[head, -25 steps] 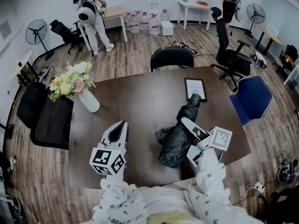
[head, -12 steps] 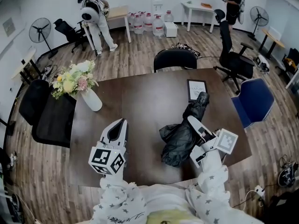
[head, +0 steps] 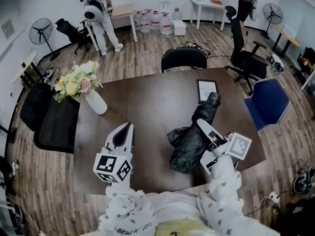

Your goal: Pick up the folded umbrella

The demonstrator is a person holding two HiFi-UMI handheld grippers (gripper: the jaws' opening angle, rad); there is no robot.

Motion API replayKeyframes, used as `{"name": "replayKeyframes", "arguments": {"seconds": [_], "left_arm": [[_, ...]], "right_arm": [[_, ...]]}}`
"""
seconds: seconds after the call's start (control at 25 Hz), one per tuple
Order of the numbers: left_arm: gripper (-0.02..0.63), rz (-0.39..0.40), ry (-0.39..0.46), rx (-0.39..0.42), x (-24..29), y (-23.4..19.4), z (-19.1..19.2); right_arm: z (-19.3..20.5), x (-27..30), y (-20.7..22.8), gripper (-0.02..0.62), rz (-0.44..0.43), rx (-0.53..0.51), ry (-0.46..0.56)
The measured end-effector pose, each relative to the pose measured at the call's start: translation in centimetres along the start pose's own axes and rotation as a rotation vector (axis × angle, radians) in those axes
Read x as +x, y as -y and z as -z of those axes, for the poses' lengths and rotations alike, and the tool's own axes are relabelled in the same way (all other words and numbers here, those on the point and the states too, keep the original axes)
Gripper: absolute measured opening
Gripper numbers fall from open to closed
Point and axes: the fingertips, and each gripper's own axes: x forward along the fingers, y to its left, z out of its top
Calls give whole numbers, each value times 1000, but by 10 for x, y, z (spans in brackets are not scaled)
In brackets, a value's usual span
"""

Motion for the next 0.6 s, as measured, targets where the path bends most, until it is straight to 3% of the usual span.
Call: {"name": "replayKeyframes", "arguments": {"seconds": [0.6], "left_arm": [[25,26,-16,9,2,10,4]], "right_arm": [[11,3,-1,229,4,-45,-38]]}}
